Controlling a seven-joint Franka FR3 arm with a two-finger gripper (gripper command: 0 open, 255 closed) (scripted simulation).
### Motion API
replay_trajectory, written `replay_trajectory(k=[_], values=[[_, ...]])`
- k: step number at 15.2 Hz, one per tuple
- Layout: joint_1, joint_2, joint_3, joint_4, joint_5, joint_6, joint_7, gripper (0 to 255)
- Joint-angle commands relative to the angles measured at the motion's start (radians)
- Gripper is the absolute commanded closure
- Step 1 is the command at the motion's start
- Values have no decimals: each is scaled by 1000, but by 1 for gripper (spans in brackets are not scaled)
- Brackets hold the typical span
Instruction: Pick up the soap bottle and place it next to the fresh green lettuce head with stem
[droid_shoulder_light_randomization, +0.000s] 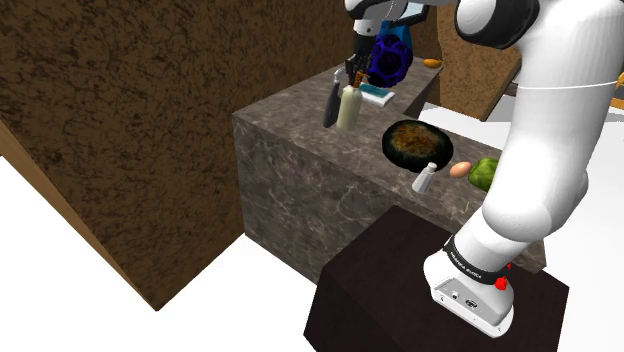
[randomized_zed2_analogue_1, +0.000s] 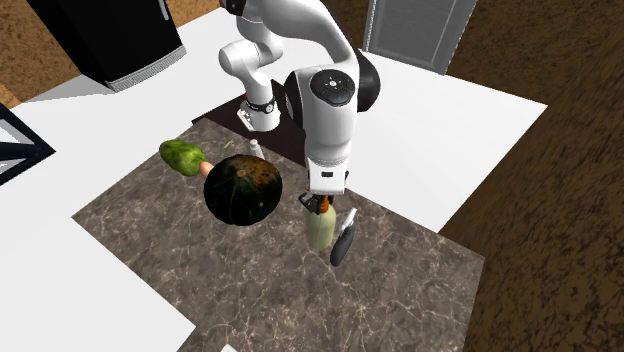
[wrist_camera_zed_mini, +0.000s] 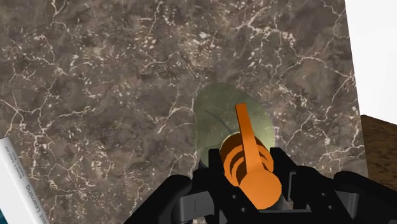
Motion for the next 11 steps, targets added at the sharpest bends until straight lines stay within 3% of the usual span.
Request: replay_trajectory(k=[1, 11], values=[[-1, -5, -1, 22, -2, -27, 1, 255], [-7, -13, -5, 146, -6, -157, 6, 255]])
